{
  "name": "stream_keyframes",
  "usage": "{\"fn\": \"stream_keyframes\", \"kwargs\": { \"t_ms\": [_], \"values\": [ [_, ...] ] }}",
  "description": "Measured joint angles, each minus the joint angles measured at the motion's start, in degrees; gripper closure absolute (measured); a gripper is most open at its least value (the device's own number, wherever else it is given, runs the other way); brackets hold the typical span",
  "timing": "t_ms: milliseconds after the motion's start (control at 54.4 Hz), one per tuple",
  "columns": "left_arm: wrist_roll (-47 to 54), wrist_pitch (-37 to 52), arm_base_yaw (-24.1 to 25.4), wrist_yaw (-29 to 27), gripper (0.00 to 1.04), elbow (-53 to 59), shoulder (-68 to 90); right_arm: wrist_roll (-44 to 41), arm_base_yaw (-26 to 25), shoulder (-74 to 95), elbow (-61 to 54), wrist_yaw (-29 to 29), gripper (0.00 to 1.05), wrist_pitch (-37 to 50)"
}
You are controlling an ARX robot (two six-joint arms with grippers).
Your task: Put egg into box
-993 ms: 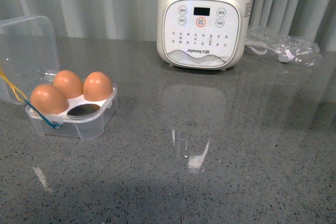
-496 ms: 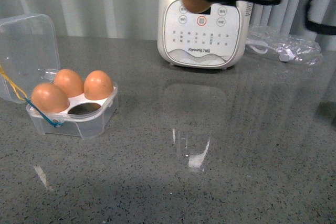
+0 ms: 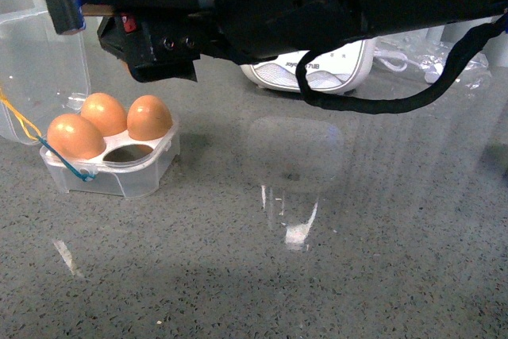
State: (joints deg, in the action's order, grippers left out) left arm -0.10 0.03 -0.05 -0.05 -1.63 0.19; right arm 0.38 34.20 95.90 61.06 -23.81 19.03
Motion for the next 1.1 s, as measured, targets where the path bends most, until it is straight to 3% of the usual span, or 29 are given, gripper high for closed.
{"fn": "stream_keyframes", "kwargs": {
  "t_ms": [1103],
  "values": [
    [0.0,0.0,0.0,0.0,0.07,0.0,0.0,-1.7,2.6,11.4,11.3,2.0,0.62,-7.1]
  ]
}}
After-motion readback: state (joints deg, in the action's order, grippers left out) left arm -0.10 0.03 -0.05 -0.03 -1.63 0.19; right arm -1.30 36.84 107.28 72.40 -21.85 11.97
